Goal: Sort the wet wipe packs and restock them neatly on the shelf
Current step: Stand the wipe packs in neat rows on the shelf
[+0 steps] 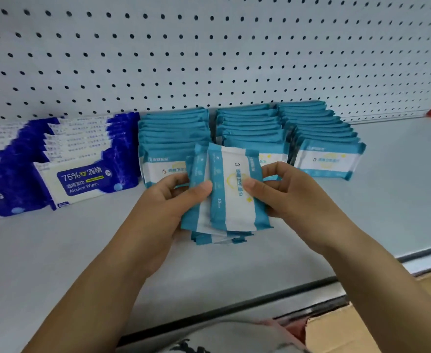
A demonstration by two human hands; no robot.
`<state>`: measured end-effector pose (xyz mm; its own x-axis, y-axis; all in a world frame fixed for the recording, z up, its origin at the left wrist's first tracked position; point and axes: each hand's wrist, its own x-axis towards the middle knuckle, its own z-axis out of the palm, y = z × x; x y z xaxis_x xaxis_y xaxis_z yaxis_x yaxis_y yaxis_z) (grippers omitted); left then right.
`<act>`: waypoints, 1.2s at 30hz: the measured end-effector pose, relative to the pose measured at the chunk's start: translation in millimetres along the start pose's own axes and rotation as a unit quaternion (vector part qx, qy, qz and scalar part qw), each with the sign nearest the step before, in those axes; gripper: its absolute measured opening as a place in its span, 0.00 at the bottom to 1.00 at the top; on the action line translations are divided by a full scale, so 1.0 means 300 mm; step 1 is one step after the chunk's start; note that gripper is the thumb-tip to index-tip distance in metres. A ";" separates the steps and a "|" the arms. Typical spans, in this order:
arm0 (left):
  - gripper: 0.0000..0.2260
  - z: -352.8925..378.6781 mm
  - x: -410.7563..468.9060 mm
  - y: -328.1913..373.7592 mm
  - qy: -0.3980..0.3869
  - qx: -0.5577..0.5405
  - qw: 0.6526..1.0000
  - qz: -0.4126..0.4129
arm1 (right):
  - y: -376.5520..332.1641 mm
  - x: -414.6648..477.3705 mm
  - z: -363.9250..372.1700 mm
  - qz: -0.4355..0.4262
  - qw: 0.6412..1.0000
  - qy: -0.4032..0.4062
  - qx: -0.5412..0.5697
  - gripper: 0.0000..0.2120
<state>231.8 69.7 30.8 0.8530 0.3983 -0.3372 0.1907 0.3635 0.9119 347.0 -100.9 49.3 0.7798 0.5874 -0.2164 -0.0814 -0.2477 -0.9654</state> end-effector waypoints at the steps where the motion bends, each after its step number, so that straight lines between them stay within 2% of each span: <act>1: 0.23 0.001 -0.002 -0.008 0.008 0.001 1.000 0.001 | 0.001 -0.005 -0.013 0.005 1.000 -0.001 0.003 0.14; 5: 0.22 0.000 -0.017 -0.026 0.034 -0.004 0.999 -0.002 | -0.006 0.001 -0.065 -0.014 0.999 0.040 -0.017 0.11; 8: 0.17 -0.013 -0.027 -0.036 0.056 -0.003 0.998 -0.012 | -0.001 0.040 -0.120 -0.083 0.980 0.112 -0.144 0.08; 10: 0.15 -0.024 -0.031 -0.040 0.069 0.005 0.998 -0.011 | 0.002 0.072 -0.153 -0.137 0.949 0.132 -0.252 0.07; 14: 0.14 -0.023 -0.039 -0.041 0.083 0.010 0.996 -0.007 | 0.010 0.147 -0.165 -0.249 0.888 0.117 -0.369 0.11; 17: 0.15 -0.014 -0.040 -0.046 0.081 0.004 0.997 -0.013 | 0.041 0.218 -0.141 -0.336 0.820 0.096 -0.453 0.10; 20: 0.17 -0.013 -0.040 -0.054 0.071 -0.006 0.997 -0.012 | 0.077 0.266 -0.134 -0.371 0.764 0.155 -0.504 0.13; 22: 0.20 -0.011 -0.041 -0.059 0.062 -0.012 0.998 -0.008 | 0.092 0.245 -0.126 -0.381 0.751 0.201 -0.501 0.15; 23: 0.22 -0.010 -0.041 -0.062 0.058 -0.014 0.998 -0.006 | 0.099 0.218 -0.116 -0.387 0.757 0.219 -0.479 0.14; 24: 0.22 -0.009 -0.040 -0.064 0.055 -0.018 0.998 -0.003 | 0.102 0.180 -0.102 -0.384 0.779 0.226 -0.441 0.12; 25: 0.22 -0.006 -0.037 -0.065 0.052 -0.021 0.998 0.001 | 0.102 0.136 -0.083 -0.364 0.815 0.222 -0.392 0.09; 27: 0.21 0.002 -0.029 -0.067 0.043 -0.025 0.999 0.006 | 0.096 0.047 -0.044 -0.264 0.895 0.185 -0.307 0.07; 29: 0.22 0.021 -0.019 -0.069 0.030 -0.024 0.999 0.010 | 0.101 -0.019 -0.020 -0.152 0.944 0.139 -0.259 0.11; 32: 0.22 0.061 -0.002 -0.073 0.001 -0.020 1.000 0.018 | 0.104 -0.075 -0.017 -0.072 0.972 0.105 -0.197 0.19; 36: 0.23 0.122 0.021 -0.071 -0.039 0.009 0.999 0.011 | 0.099 -0.093 -0.051 -0.031 0.991 0.079 -0.103 0.14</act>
<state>250.8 33.7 17.8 0.8926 0.3387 -0.2975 0.1790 0.3394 0.9234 332.2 -136.5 28.9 0.8680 0.4829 -0.1158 0.0865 -0.3767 -0.9223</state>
